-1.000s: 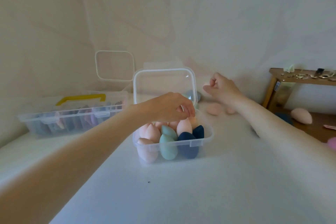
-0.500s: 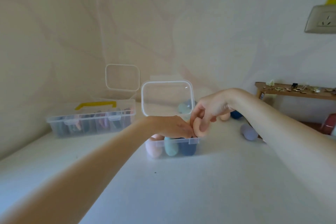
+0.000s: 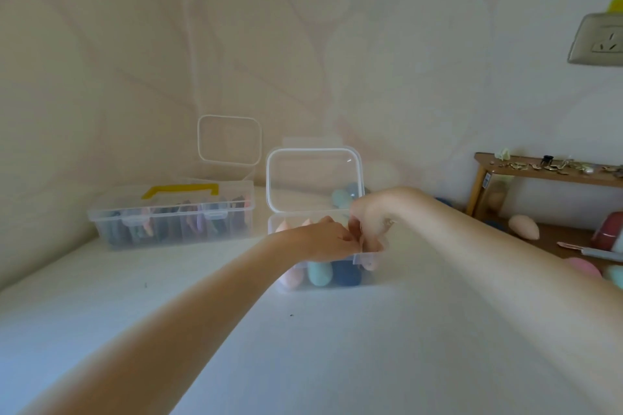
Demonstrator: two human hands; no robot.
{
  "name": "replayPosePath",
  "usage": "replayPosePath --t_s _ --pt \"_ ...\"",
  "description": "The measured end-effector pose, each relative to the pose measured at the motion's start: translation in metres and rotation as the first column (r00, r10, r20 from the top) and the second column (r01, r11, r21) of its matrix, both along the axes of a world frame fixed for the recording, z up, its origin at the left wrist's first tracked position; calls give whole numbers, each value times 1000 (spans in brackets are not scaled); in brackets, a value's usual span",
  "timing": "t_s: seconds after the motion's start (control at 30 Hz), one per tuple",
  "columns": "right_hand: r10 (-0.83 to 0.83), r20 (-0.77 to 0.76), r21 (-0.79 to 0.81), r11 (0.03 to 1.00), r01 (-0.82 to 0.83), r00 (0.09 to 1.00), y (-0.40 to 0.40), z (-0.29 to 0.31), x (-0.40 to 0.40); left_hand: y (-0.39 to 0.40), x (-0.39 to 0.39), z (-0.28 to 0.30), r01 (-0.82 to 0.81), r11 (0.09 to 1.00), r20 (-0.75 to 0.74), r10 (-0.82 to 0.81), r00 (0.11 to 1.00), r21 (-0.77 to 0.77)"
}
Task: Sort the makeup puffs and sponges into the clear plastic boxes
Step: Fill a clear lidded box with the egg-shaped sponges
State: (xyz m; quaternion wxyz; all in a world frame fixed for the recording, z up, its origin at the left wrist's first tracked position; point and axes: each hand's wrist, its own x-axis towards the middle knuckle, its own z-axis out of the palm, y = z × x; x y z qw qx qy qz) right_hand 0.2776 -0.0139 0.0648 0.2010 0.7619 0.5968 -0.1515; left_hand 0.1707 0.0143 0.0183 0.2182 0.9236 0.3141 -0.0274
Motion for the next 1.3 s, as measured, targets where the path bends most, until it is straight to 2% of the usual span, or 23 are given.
replayPosePath --t_s 0.1,0.23,0.33,0.43,0.5,0.67,0.8,0.9,0.97,1.0,1.07,1.13,1.23,1.3 --pt "71 130 32 997 -76 989 -2 -8 -6 3 0 1 20 1000 -13 -20 1000 23" --pt "98 195 129 984 -125 976 -8 -18 -8 5 -4 6 46 999 -38 -45 998 22" --pt "64 157 59 996 -74 986 -8 -12 -7 5 -4 7 45 999 -49 -44 998 23" --pt "25 58 -66 998 -22 998 0 -2 -3 6 -2 7 45 999 -58 -44 997 11" --pt "22 5 -91 996 -22 1000 4 -1 1 7 -1 7 50 999 -52 -50 997 -1" --pt "81 35 62 995 -83 996 -4 -15 2 14 4 3 8 1000 -56 -9 998 -21" --pt "90 4 116 989 -90 996 -9 -19 5 14 4 3 19 999 -53 -21 998 -37" --pt "88 -52 150 985 -80 995 -10 -13 14 19 -9 15 28 976 123 -2 992 -215" --pt "79 -152 150 987 -56 985 -13 -8 21 26 -21 26 34 955 275 51 960 -294" --pt "67 -227 150 988 -33 972 -16 -5 26 32 -29 30 7 955 296 85 952 -296" --pt "39 -386 191 981 39 922 -20 3 37 44 -43 34 -36 974 290 103 951 -225" --pt "63 -481 292 952 92 874 -23 9 47 55 -57 33 -47 990 290 84 953 -133" --pt "112 -542 468 863 188 833 -21 12 54 64 -67 31 -37 999 272 44 961 -31" --pt "108 -517 460 871 170 849 -19 6 49 65 -65 32 8 1000 211 -12 977 22"
